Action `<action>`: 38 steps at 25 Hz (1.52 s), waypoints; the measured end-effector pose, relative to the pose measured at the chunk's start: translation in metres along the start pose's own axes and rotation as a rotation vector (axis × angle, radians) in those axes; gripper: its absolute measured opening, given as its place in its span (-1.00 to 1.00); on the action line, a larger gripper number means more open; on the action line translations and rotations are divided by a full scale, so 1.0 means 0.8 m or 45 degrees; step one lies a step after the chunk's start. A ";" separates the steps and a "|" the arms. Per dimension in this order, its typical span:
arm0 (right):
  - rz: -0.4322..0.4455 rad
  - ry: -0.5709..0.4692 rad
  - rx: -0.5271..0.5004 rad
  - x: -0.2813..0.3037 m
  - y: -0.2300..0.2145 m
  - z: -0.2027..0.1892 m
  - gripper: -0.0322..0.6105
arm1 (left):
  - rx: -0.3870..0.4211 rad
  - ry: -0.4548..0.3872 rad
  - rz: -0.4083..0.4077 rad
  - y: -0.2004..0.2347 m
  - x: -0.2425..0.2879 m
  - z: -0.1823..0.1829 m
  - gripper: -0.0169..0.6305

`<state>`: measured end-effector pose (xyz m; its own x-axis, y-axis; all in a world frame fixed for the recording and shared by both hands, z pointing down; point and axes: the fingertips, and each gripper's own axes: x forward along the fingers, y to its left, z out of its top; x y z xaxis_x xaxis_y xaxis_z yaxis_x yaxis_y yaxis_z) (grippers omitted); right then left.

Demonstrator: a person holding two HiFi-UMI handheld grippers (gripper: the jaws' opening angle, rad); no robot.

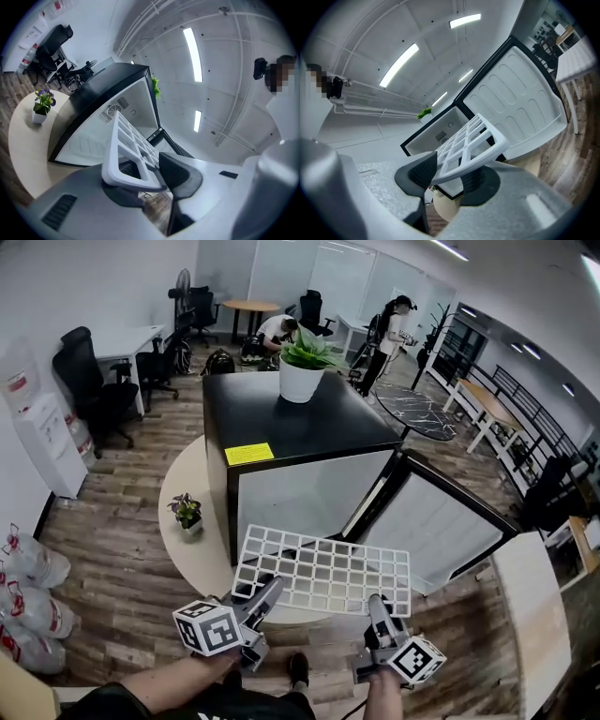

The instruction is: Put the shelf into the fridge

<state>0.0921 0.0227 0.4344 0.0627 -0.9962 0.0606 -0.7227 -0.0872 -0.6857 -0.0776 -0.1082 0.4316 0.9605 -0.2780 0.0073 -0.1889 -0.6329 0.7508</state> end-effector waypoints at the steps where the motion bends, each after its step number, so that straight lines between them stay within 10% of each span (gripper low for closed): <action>1: -0.001 0.019 0.001 0.008 -0.010 0.003 -0.47 | 0.002 -0.012 0.019 0.004 0.006 0.002 -0.61; 4: -0.096 0.108 -0.012 0.031 -0.055 0.014 -0.47 | -0.010 -0.055 0.106 0.017 0.028 0.003 -0.61; 18: 0.263 0.360 0.042 0.146 -0.101 0.025 -0.47 | -0.077 -0.251 0.373 0.066 0.069 -0.010 -0.61; 38: 0.280 0.588 -0.040 0.231 -0.144 0.003 -0.47 | -0.240 -0.382 0.478 0.138 0.089 -0.025 -0.63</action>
<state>0.1885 -0.1510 0.5225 -0.3989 -0.8860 0.2365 -0.7051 0.1314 -0.6968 -0.0259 -0.1833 0.5279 0.7275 -0.6736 0.1306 -0.4431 -0.3159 0.8390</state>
